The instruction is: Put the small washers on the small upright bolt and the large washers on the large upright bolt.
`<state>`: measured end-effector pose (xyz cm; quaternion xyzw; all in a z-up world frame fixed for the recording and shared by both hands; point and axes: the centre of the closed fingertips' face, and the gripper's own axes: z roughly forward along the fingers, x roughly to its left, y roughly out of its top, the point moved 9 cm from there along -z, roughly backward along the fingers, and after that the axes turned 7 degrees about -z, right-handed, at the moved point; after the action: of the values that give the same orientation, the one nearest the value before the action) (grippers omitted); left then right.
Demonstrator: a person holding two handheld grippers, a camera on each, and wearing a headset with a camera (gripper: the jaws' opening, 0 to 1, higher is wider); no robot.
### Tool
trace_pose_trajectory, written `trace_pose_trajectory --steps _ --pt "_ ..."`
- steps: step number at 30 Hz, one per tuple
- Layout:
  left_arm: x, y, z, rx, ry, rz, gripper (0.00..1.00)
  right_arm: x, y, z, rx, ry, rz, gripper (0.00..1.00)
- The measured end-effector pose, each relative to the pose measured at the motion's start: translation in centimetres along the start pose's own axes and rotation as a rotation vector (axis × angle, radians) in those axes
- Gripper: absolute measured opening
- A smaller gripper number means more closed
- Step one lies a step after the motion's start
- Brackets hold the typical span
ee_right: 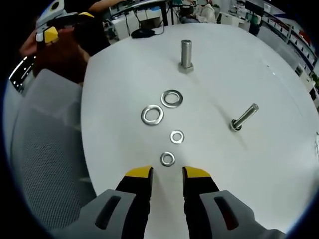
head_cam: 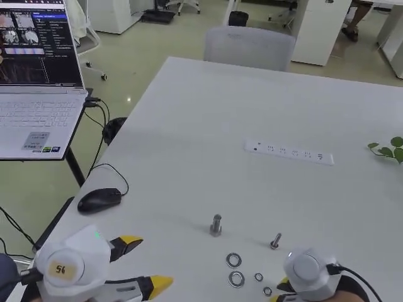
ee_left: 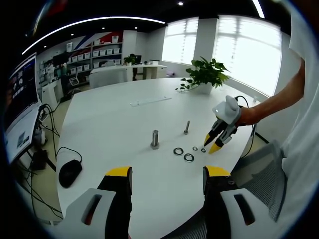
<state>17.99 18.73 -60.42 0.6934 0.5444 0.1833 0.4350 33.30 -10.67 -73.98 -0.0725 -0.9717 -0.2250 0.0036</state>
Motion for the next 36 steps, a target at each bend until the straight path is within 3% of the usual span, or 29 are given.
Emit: trace_pose_trajectory --steps 24,36 --pt "-0.16 -0.28 0.06 0.005 -0.005 -0.004 0.57 -0.20 0.13 -0.02 0.028 -0.001 -0.069 0.26" --pt "-0.17 -0.28 0.20 0.008 -0.009 -0.003 0.57 -0.77 0.07 -0.12 0.031 0.029 -0.140 0.26"
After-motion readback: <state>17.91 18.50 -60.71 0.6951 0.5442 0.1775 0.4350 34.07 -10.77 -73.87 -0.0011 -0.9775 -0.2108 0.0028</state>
